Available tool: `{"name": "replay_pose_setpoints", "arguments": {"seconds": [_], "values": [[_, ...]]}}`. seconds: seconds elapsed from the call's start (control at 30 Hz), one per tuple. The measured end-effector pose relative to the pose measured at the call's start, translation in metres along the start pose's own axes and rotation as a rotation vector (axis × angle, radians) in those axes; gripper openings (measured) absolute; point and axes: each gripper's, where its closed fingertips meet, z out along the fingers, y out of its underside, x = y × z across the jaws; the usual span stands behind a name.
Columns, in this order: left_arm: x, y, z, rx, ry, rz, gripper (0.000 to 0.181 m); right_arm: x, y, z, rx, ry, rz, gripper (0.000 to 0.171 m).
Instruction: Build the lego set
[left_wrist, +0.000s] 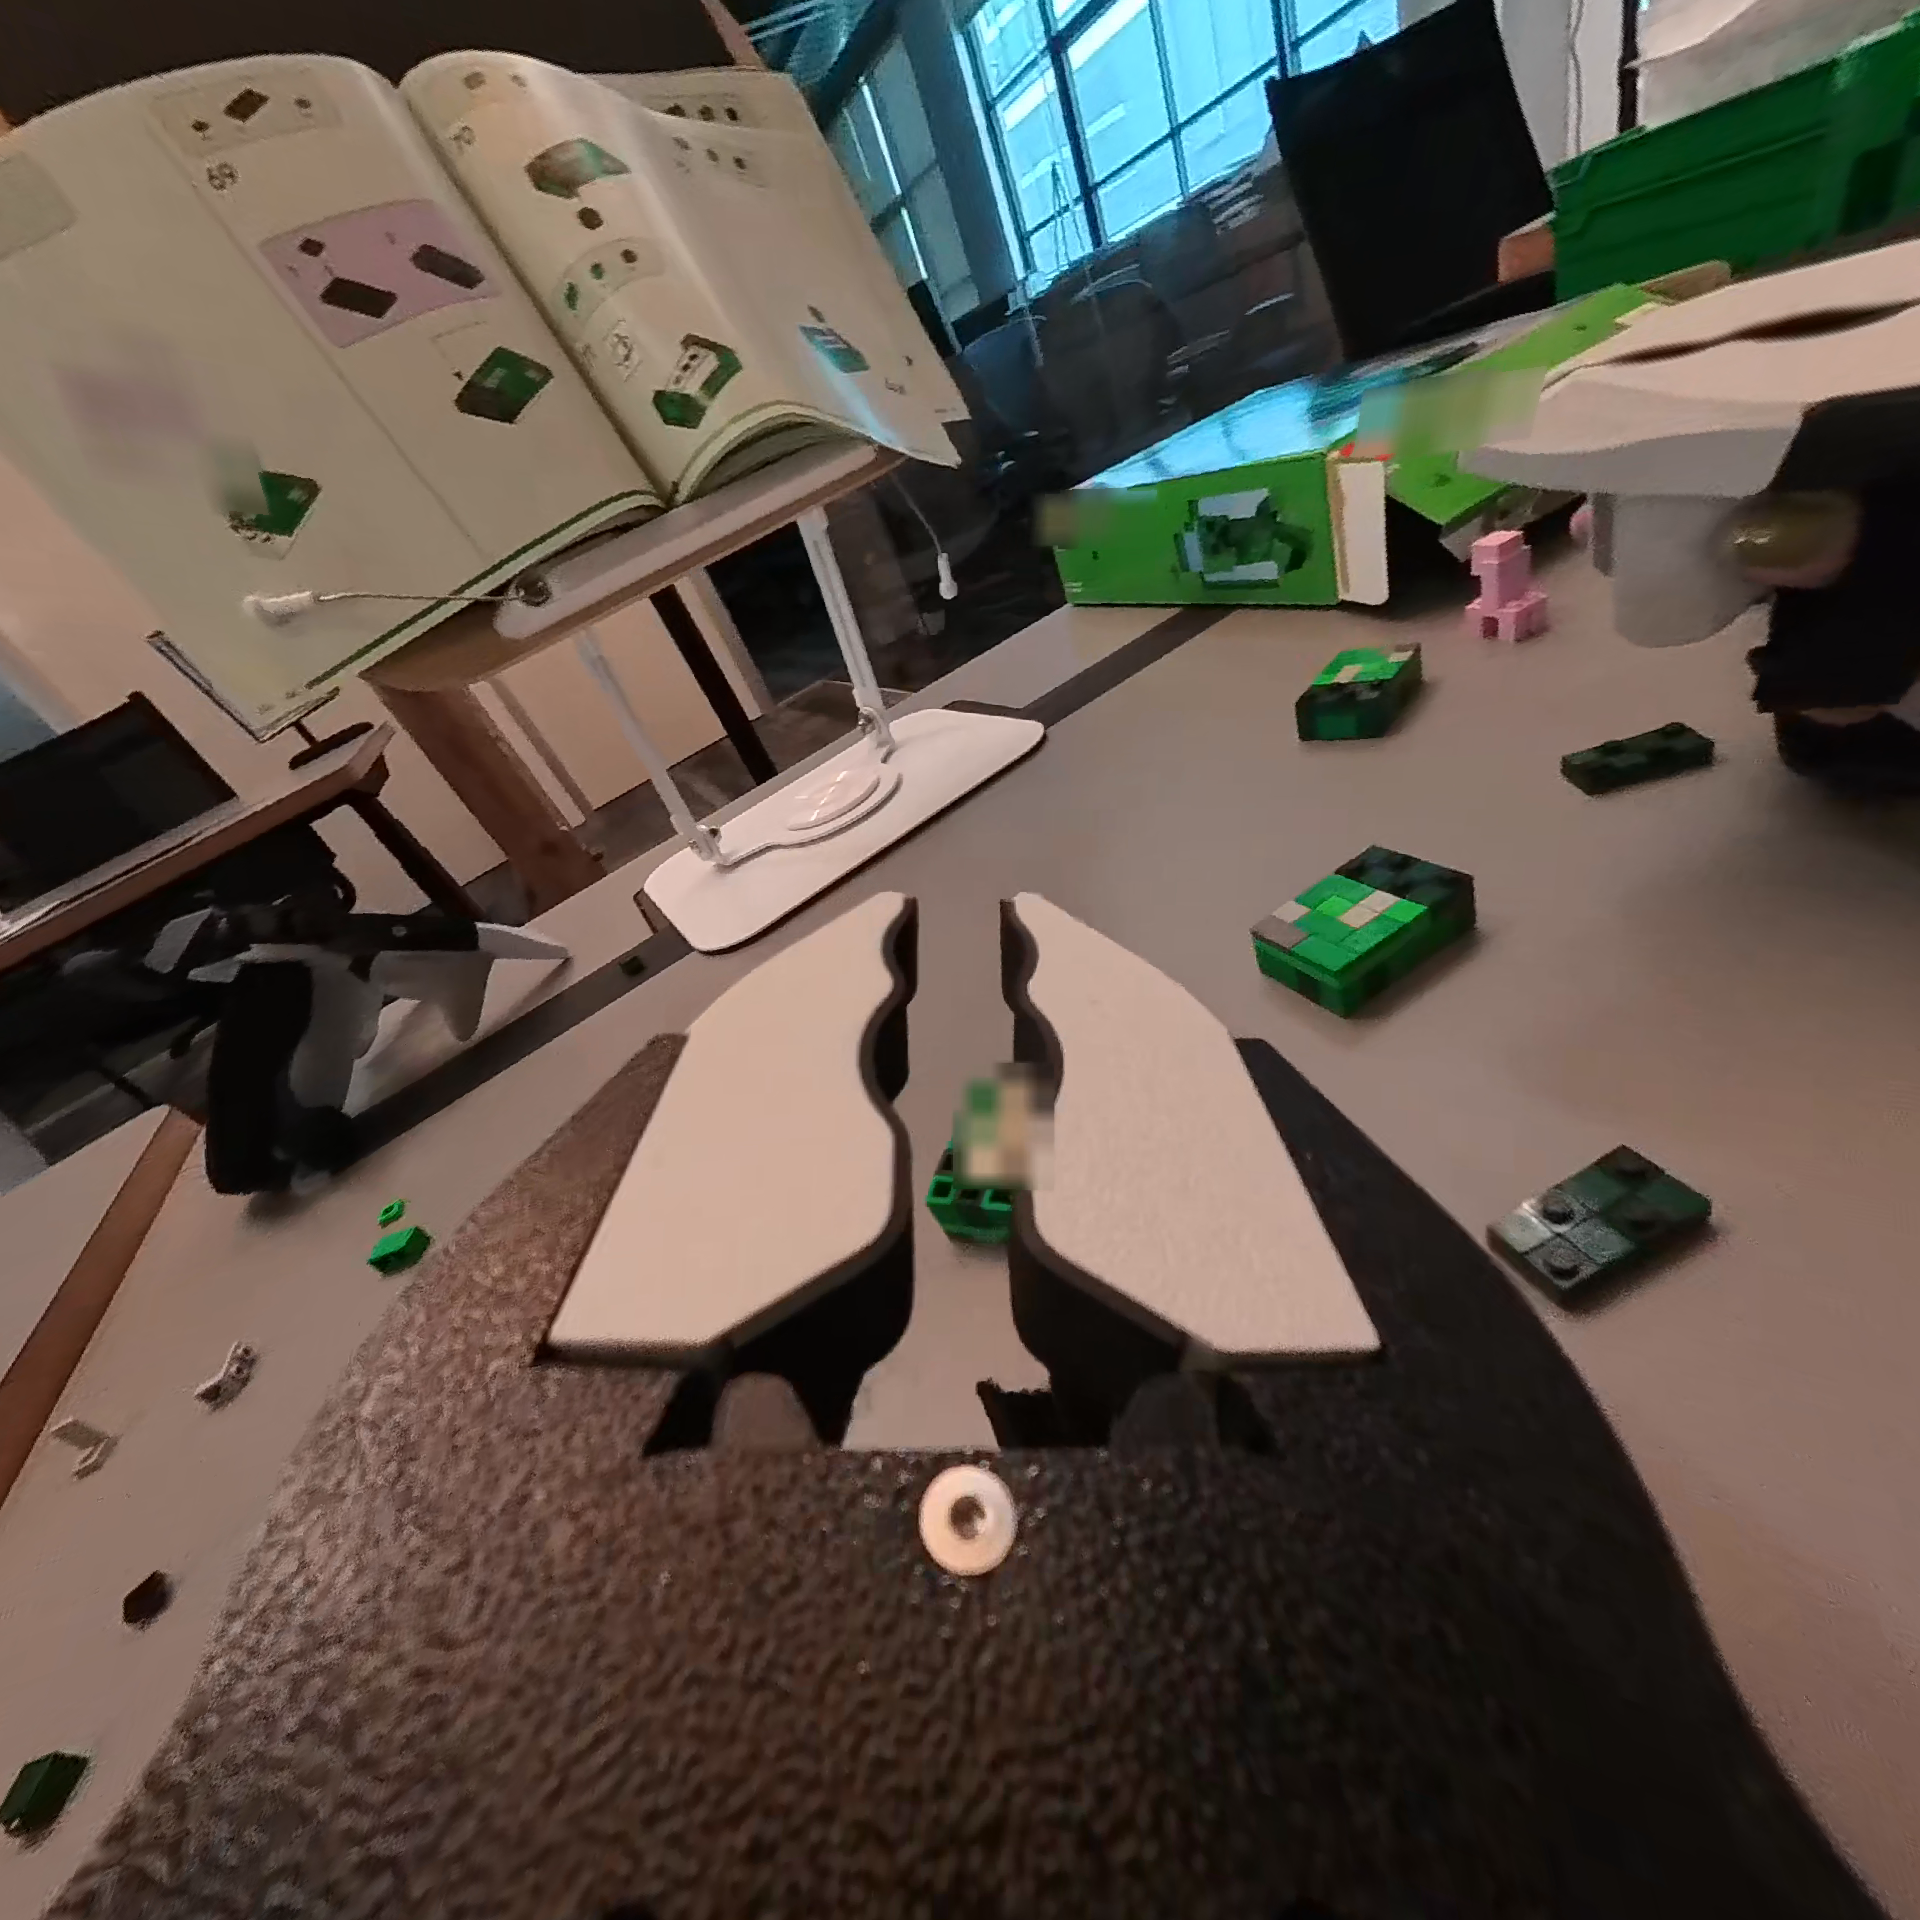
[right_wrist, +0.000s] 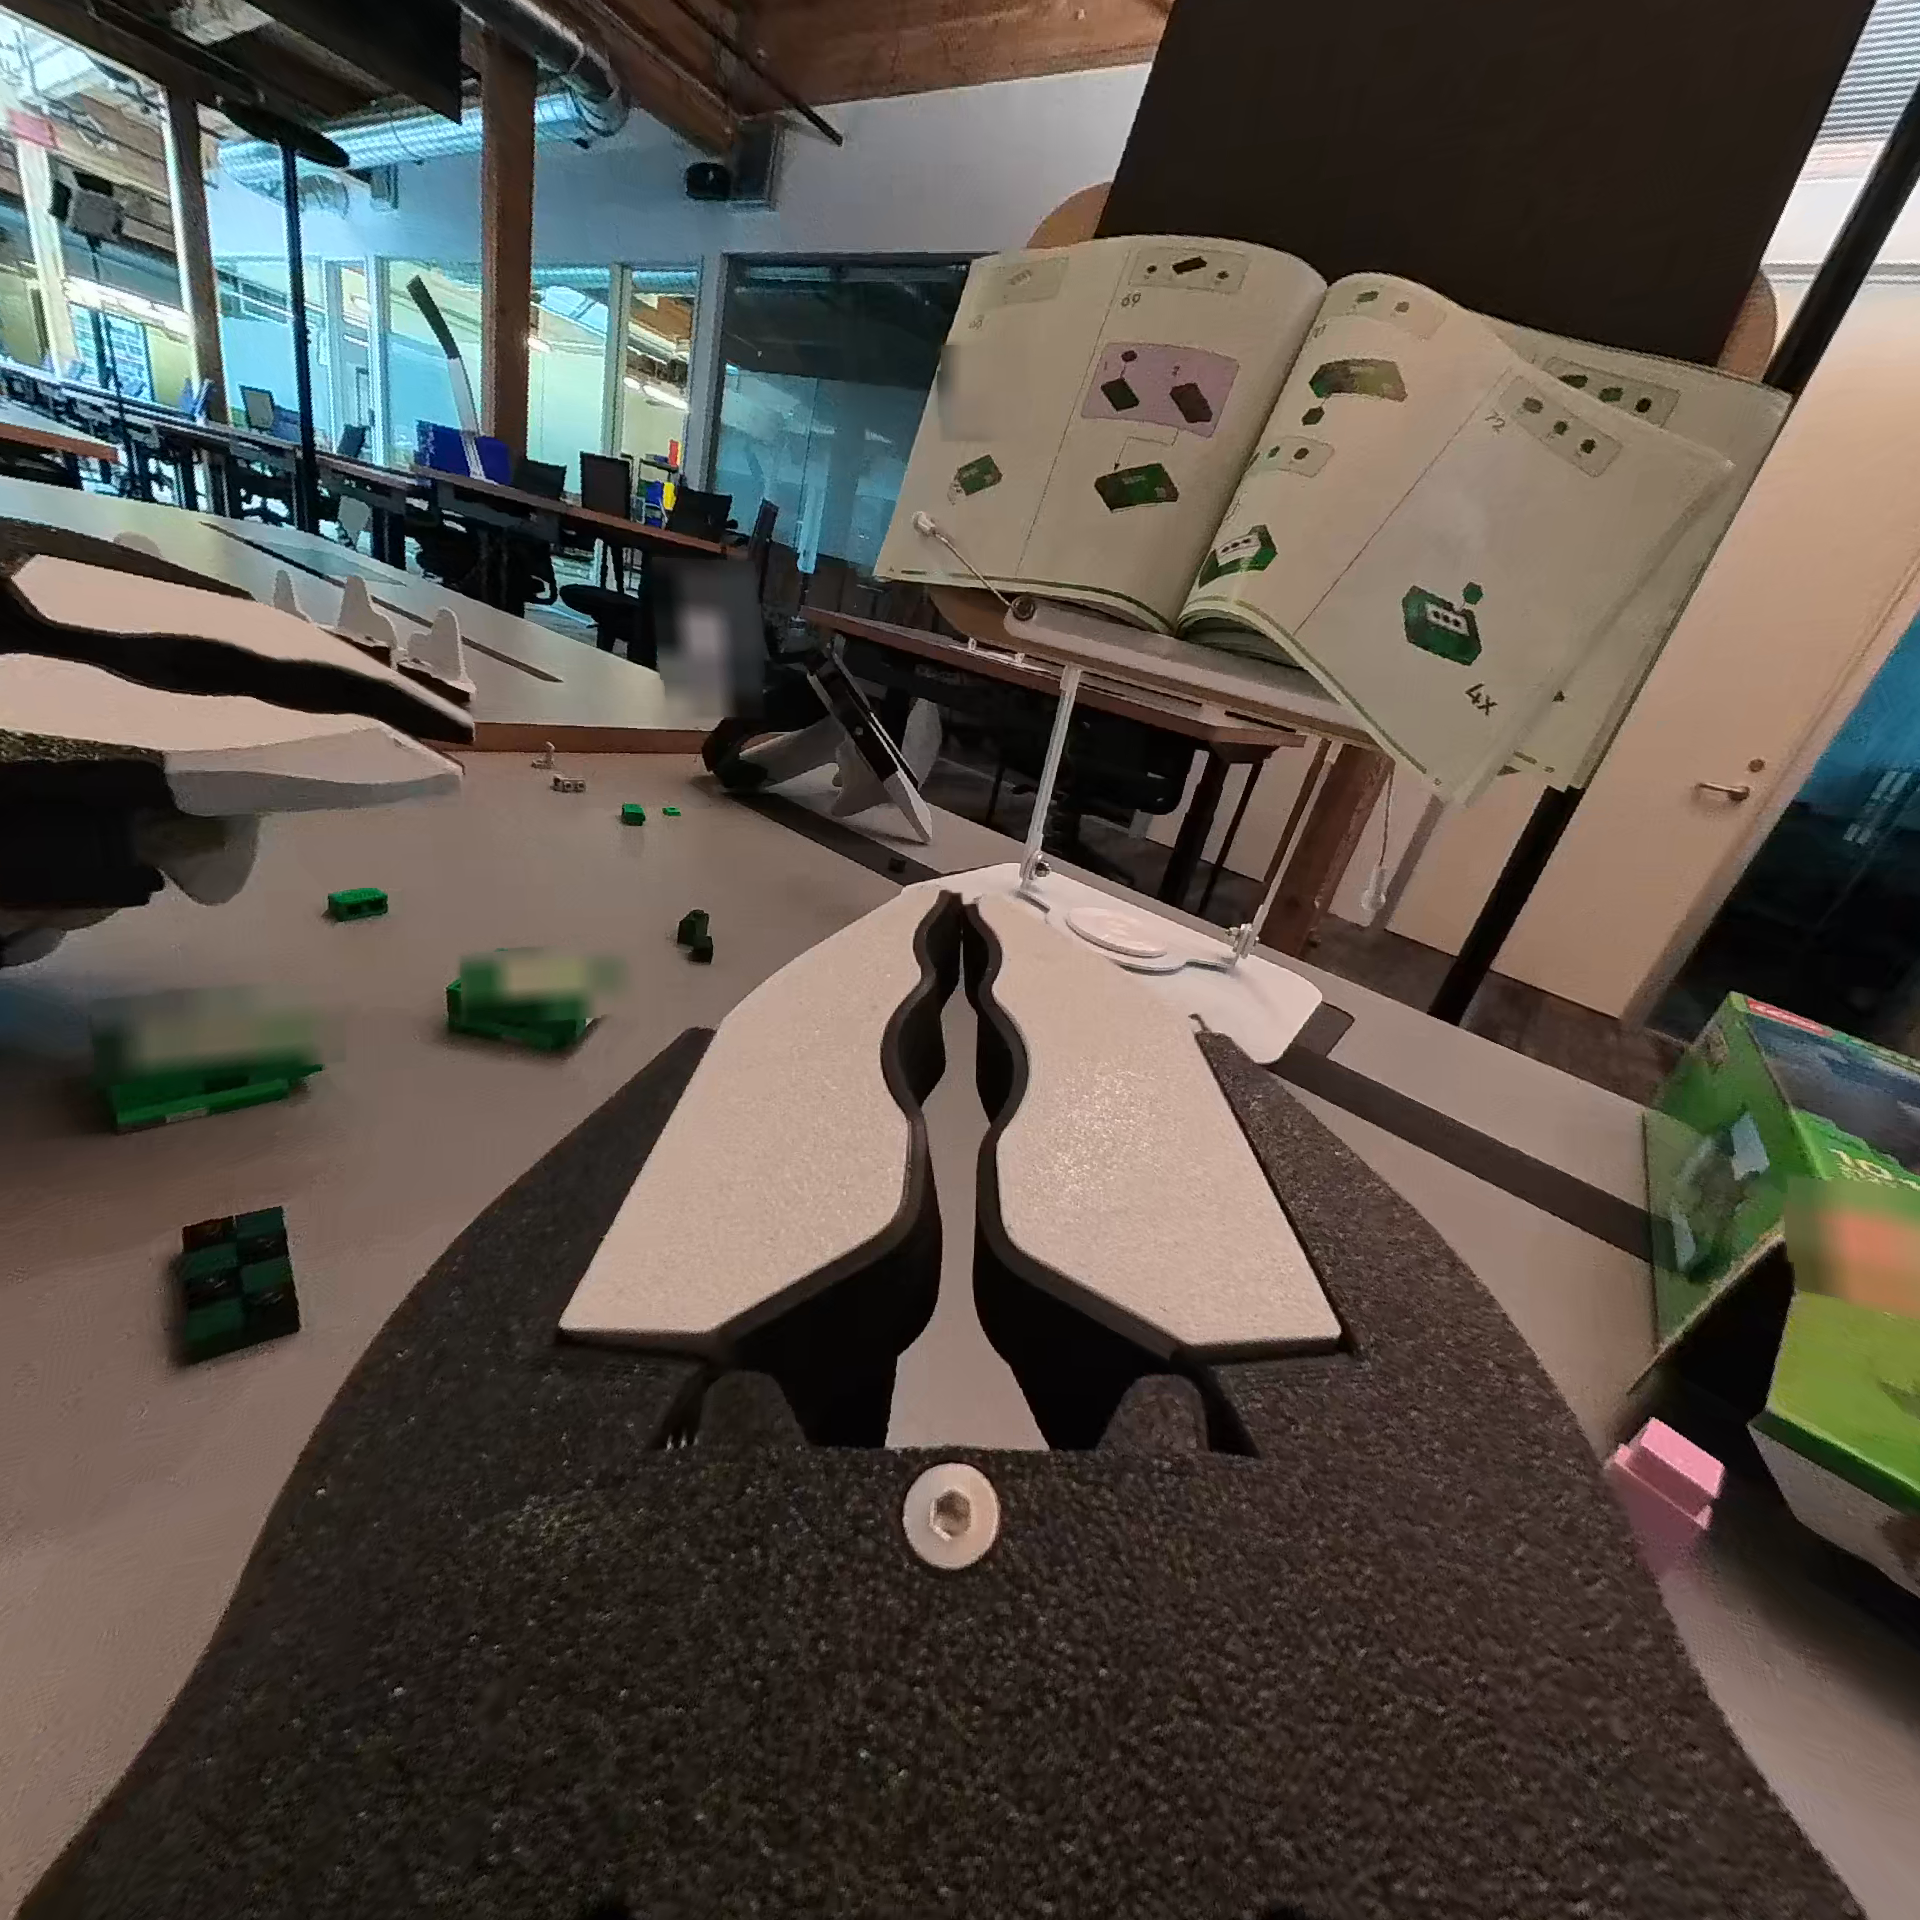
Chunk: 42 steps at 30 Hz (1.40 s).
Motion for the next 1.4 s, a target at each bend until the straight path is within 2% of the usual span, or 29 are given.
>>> {"name": "replay_pose_setpoints", "arguments": {"seconds": [0.13, 0.2, 0.27, 0.33, 0.43, 0.53, 0.6, 0.73, 0.87, 1.0, 1.4], "values": [[0.009, 0.008, 0.003, -0.067, 0.062, -0.047, 0.012, -0.002, 0.001, 0.002, -0.010, -0.004, -0.015, 0.000], [0.014, 0.013, 0.006, -0.142, 0.106, -0.096, 0.000, -0.002, 0.002, 0.003, -0.013, -0.002, -0.021, 0.000], [0.016, -0.005, 0.009, -0.189, 0.120, -0.160, 0.000, -0.002, 0.002, 0.003, -0.016, -0.004, -0.019, 0.000], [0.033, -0.039, 0.013, -0.244, 0.210, -0.189, 0.000, -0.002, 0.001, 0.003, -0.009, -0.001, -0.013, 0.000], [0.067, -0.097, 0.013, -0.424, 0.386, -0.123, 0.000, -0.002, 0.000, 0.002, -0.004, -0.006, -0.002, 0.000], [0.086, -0.179, 0.006, -0.411, 0.431, 0.035, 0.000, -0.003, 0.000, 0.002, 0.000, -0.009, -0.002, 0.000], [0.104, -0.220, -0.011, -0.448, 0.483, 0.145, 0.000, -0.004, 0.000, 0.002, -0.002, -0.014, -0.010, 0.000], [0.139, -0.267, -0.043, -0.546, 0.529, 0.439, 0.000, -0.006, 0.000, 0.003, -0.003, -0.025, -0.010, 0.000], [0.157, -0.271, -0.068, -0.725, 0.535, 0.698, 0.000, -0.006, -0.001, 0.003, 0.004, -0.031, 0.004, 0.000], [0.171, -0.273, -0.079, -0.771, 0.547, 0.793, 0.000, -0.008, -0.001, 0.004, 0.002, -0.041, -0.005, 0.000], [0.185, -0.275, -0.082, -0.807, 0.650, 0.780, 0.000, -0.011, -0.001, 0.005, 0.001, -0.062, -0.009, 0.000]]}}
